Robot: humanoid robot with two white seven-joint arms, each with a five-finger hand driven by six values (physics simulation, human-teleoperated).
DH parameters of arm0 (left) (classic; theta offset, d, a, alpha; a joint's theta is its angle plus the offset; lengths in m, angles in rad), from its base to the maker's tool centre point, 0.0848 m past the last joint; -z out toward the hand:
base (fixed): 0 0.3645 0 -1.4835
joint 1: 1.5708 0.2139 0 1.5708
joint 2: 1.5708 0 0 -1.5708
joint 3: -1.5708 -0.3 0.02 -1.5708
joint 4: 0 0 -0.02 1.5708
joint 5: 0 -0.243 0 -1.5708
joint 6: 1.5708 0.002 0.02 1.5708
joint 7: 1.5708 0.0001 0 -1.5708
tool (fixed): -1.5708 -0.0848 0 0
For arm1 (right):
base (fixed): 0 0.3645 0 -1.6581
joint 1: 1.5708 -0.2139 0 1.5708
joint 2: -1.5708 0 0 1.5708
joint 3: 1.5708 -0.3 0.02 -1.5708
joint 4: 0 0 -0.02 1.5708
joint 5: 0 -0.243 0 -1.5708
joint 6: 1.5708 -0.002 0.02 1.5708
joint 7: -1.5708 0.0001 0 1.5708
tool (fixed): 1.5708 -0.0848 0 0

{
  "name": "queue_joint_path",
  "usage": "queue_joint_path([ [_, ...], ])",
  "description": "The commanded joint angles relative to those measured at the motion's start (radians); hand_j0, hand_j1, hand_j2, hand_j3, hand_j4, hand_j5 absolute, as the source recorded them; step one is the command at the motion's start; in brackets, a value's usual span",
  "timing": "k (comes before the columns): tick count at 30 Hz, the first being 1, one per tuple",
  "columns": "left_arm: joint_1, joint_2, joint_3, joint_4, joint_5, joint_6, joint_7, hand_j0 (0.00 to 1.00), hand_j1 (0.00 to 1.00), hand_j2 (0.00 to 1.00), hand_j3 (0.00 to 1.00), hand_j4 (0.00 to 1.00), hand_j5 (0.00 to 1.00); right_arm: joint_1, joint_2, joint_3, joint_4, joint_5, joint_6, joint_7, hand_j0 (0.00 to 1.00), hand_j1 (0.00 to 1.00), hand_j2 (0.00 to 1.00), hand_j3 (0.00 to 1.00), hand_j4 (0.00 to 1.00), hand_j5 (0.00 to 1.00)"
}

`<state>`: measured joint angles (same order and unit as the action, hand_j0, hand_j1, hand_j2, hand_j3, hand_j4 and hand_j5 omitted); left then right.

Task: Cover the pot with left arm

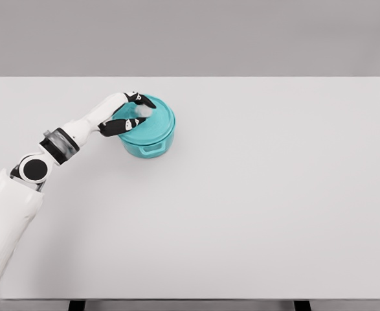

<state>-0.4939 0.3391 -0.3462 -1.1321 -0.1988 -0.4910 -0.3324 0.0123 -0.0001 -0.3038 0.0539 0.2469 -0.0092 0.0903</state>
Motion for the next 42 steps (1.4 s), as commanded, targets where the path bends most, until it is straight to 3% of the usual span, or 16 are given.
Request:
queue_joint_path([
  [1, 0.000, -0.008, -0.003, 0.000, -0.011, -0.004, -0.005, 0.63, 0.63, 0.63, 0.63, 0.63, 0.63, 0.000, 0.000, 0.000, 0.000, 0.000, 0.000, 0.000, 1.00, 1.00, 1.00, 1.00, 1.00, 1.00],
  [14, 0.003, -0.008, -0.002, 0.000, -0.019, -0.004, -0.002, 0.72, 0.72, 0.72, 0.72, 0.72, 0.72, -0.002, 0.000, 0.000, 0.001, 0.000, 0.000, 0.000, 1.00, 1.00, 1.00, 1.00, 1.00, 1.00],
  [16, 0.005, -0.008, 0.000, -0.002, -0.019, -0.004, -0.002, 0.79, 0.79, 0.79, 0.79, 0.79, 0.79, -0.002, 0.000, 0.000, 0.000, 0.000, 0.000, 0.000, 1.00, 1.00, 1.00, 1.00, 1.00, 1.00],
  [29, 0.006, -0.008, 0.000, 0.000, -0.021, -0.004, -0.002, 0.81, 0.81, 0.81, 0.81, 0.81, 0.81, 0.000, 0.000, 0.000, 0.000, 0.000, 0.000, 0.000, 1.00, 1.00, 1.00, 1.00, 1.00, 1.00],
  [31, 0.006, -0.008, 0.001, -0.002, -0.021, -0.004, 0.000, 0.87, 0.87, 0.87, 0.87, 0.87, 0.87, 0.000, 0.000, 0.000, 0.000, 0.000, 0.000, 0.000, 1.00, 1.00, 1.00, 1.00, 1.00, 1.00],
  [39, 0.006, -0.008, 0.001, -0.002, -0.021, -0.004, 0.000, 0.91, 0.91, 0.91, 0.91, 0.91, 0.91, 0.000, 0.000, 0.000, 0.000, 0.000, 0.000, 0.000, 1.00, 1.00, 1.00, 1.00, 1.00, 1.00],
  [42, 0.006, -0.008, 0.001, -0.003, -0.024, -0.004, 0.000, 0.98, 0.98, 0.98, 0.98, 0.98, 0.98, 0.000, 0.000, 0.000, 0.001, 0.000, 0.000, 0.000, 1.00, 1.00, 1.00, 1.00, 1.00, 1.00],
])
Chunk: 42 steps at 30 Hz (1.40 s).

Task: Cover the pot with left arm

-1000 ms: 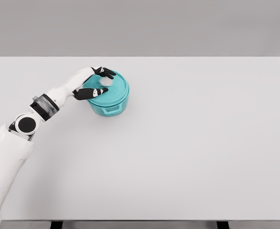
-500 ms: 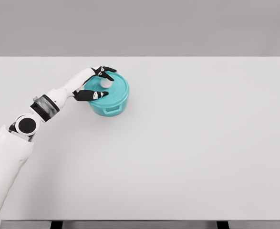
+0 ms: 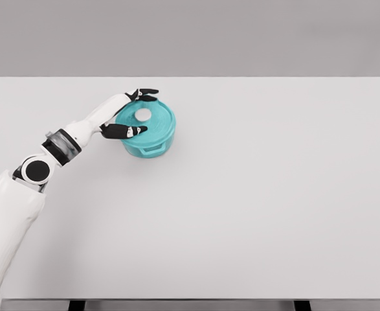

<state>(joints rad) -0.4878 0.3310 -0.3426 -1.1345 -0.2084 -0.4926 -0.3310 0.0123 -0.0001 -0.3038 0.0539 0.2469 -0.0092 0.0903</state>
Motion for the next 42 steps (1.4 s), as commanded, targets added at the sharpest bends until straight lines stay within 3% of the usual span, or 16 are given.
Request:
queue_joint_path([
  [1, 0.000, 0.000, -0.001, -0.001, -0.014, -0.003, -0.002, 1.00, 1.00, 1.00, 1.00, 1.00, 1.00, 0.000, 0.000, 0.000, 0.001, 0.000, 0.000, 0.000, 1.00, 1.00, 1.00, 1.00, 1.00, 1.00],
  [42, -0.025, 0.006, 0.010, -0.041, -0.006, 0.000, -0.002, 1.00, 1.00, 1.00, 1.00, 1.00, 1.00, 0.000, 0.000, 0.000, 0.001, 0.000, 0.000, 0.000, 1.00, 1.00, 1.00, 1.00, 1.00, 1.00],
])
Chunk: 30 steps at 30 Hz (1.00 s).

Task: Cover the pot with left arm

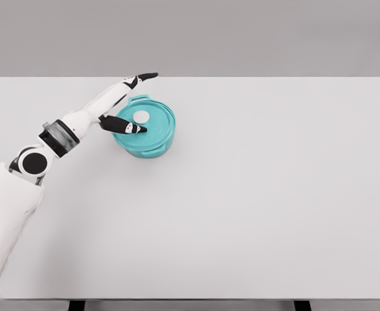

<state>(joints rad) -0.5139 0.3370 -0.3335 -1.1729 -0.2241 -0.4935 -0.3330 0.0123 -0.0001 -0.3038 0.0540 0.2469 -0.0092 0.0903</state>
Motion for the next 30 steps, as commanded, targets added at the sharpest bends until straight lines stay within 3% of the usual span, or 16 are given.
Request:
queue_joint_path([
  [1, 0.000, 0.001, 0.001, -0.004, 0.011, 0.001, 0.000, 1.00, 1.00, 1.00, 1.00, 1.00, 1.00, 0.000, 0.000, 0.000, 0.000, 0.000, 0.000, 0.000, 1.00, 1.00, 1.00, 1.00, 1.00, 1.00],
  [8, 0.000, 0.004, 0.001, -0.043, 0.015, 0.001, 0.000, 1.00, 1.00, 1.00, 1.00, 1.00, 1.00, -0.002, 0.000, 0.000, 0.000, 0.000, 0.000, 0.000, 1.00, 1.00, 1.00, 1.00, 1.00, 1.00],
  [14, 0.012, 0.054, 0.045, -0.140, 0.017, -0.002, 0.000, 1.00, 1.00, 1.00, 1.00, 1.00, 1.00, 0.000, 0.000, 0.000, 0.000, 0.000, 0.000, 0.000, 1.00, 1.00, 1.00, 1.00, 1.00, 1.00],
  [18, 0.089, 0.155, 0.145, -0.244, 0.019, -0.017, -0.001, 1.00, 1.00, 1.00, 1.00, 1.00, 1.00, 0.000, 0.000, 0.000, 0.000, 0.000, 0.000, 0.000, 1.00, 1.00, 1.00, 1.00, 1.00, 1.00],
  [23, 0.176, 0.277, 0.291, -0.252, 0.019, -0.117, -0.001, 1.00, 1.00, 1.00, 1.00, 1.00, 1.00, -0.002, 0.000, 0.000, 0.001, 0.000, 0.000, 0.000, 1.00, 1.00, 1.00, 1.00, 1.00, 1.00],
  [27, 0.255, 0.304, 0.344, -0.254, 0.019, -0.117, -0.006, 1.00, 1.00, 1.00, 1.00, 1.00, 1.00, 0.000, 0.000, 0.000, 0.001, 0.000, 0.000, 0.000, 1.00, 1.00, 1.00, 1.00, 1.00, 1.00],
  [30, 0.258, 0.303, 0.343, -0.252, 0.019, -0.117, -0.006, 1.00, 1.00, 1.00, 1.00, 1.00, 1.00, 0.000, 0.000, 0.000, 0.001, 0.000, 0.000, 0.000, 1.00, 1.00, 1.00, 1.00, 1.00, 1.00],
])
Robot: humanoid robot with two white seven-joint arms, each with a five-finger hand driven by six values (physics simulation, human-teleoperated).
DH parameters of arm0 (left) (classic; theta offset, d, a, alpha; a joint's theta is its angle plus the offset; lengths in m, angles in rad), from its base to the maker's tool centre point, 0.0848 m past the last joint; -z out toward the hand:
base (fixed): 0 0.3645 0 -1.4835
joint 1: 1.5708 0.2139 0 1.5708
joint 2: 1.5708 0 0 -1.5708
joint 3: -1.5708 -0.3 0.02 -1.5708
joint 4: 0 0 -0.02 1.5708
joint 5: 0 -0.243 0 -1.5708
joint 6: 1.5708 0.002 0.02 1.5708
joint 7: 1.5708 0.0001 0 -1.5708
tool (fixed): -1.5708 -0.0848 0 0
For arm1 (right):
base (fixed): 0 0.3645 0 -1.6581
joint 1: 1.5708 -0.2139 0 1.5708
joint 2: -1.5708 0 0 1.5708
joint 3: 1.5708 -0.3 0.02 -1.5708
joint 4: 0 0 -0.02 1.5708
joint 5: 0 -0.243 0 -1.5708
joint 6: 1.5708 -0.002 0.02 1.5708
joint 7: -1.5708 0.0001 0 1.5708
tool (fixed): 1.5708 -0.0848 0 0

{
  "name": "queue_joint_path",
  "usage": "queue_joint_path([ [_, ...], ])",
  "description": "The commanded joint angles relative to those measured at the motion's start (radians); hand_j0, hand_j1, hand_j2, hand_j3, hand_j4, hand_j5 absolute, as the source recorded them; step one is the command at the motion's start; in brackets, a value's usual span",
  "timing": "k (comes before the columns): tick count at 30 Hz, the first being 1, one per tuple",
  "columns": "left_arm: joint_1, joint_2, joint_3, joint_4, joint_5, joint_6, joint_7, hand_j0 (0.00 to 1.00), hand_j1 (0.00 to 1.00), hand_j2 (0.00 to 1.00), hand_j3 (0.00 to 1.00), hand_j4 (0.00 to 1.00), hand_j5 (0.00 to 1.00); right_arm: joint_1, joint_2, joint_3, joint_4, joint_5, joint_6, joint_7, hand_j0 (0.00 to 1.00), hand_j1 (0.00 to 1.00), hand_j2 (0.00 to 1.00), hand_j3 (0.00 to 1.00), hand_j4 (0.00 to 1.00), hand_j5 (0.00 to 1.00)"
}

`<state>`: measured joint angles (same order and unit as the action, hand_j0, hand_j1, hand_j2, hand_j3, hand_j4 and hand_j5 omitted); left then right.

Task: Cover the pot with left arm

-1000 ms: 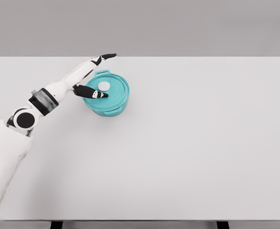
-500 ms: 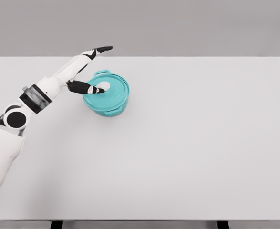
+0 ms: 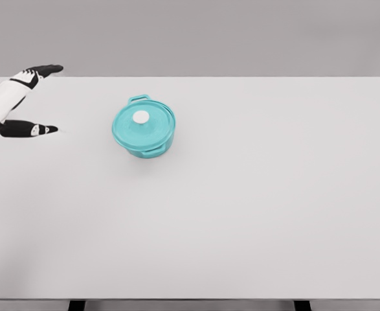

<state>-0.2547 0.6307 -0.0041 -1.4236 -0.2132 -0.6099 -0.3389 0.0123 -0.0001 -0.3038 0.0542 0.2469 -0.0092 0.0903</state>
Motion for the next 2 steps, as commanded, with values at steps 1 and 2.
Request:
queue_joint_path([
  [1, 0.000, 0.009, 0.013, 0.003, 0.006, -0.001, 0.000, 1.00, 1.00, 1.00, 1.00, 1.00, 1.00, 0.000, 0.000, 0.000, 0.001, 0.000, 0.000, 0.000, 1.00, 1.00, 1.00, 1.00, 1.00, 1.00],
  [2, 0.002, 0.009, 0.013, 0.006, 0.006, -0.001, 0.000, 1.00, 1.00, 1.00, 1.00, 1.00, 1.00, -0.002, 0.000, 0.000, -0.001, 0.000, 0.000, 0.000, 1.00, 1.00, 1.00, 1.00, 1.00, 1.00],
])
